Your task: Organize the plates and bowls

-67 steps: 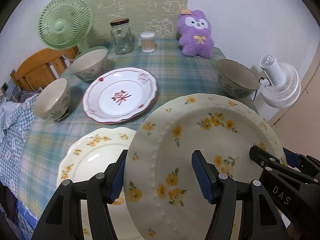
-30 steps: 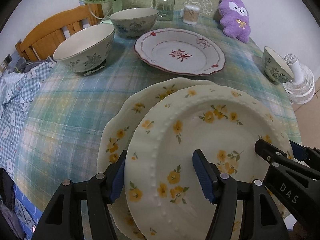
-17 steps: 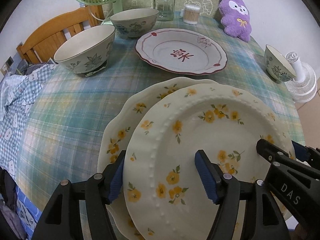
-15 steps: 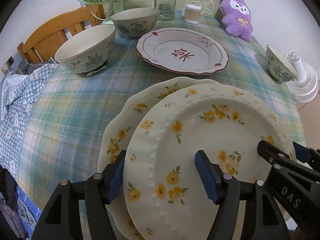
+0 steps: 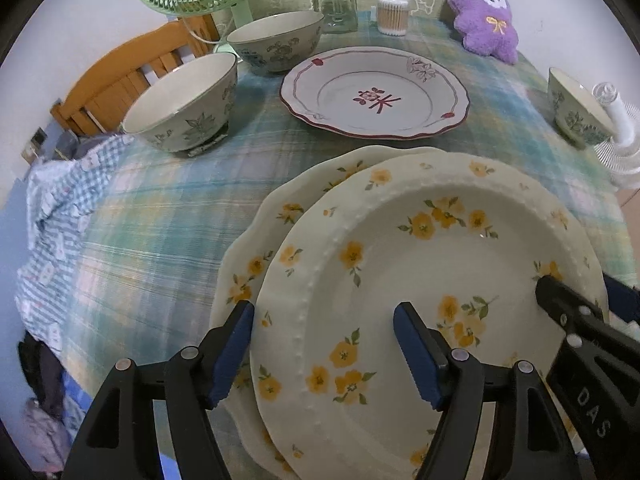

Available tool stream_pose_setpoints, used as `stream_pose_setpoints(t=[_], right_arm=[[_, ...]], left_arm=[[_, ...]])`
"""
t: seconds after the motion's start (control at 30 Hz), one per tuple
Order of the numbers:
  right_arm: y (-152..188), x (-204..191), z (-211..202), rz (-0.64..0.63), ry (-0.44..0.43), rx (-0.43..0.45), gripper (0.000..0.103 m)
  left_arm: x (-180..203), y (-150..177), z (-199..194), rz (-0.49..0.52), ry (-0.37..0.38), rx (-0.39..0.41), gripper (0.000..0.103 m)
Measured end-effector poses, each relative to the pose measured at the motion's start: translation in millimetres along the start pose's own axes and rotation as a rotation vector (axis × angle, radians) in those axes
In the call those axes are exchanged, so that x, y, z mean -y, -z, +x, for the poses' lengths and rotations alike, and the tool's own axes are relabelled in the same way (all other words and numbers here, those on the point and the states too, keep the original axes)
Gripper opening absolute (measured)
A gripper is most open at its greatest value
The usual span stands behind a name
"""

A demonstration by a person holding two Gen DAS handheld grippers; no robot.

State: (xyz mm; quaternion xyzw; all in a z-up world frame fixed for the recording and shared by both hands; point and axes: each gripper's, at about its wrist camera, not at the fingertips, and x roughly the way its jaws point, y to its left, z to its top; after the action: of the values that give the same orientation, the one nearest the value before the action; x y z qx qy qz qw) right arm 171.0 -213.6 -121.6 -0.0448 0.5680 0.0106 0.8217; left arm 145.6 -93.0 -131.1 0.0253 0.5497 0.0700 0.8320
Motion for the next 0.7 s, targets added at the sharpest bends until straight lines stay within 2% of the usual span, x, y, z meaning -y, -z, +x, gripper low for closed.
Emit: stream_pose_setpoints(t=[0.17,0.43,0.7], right_arm=[[-4.3,-2.7,4.0,0.006,-0.008,0.0,0.051],[-7.7,-11.2,14.2,0.029,-0.042,-0.016,0.056],[-9.4,-21.3,19.2,0.037,-0.02,-0.026,0.067]], left_arm=[[-5.7,-0.4,-6.0,-0.006,0.001,0.01,0.075],[-23.4,-3.3,-9.5,-0.032,0.046,0.022,0.079],[-38.0,-4.2,-1.7,-0.031,0.075,-0.003,0.08]])
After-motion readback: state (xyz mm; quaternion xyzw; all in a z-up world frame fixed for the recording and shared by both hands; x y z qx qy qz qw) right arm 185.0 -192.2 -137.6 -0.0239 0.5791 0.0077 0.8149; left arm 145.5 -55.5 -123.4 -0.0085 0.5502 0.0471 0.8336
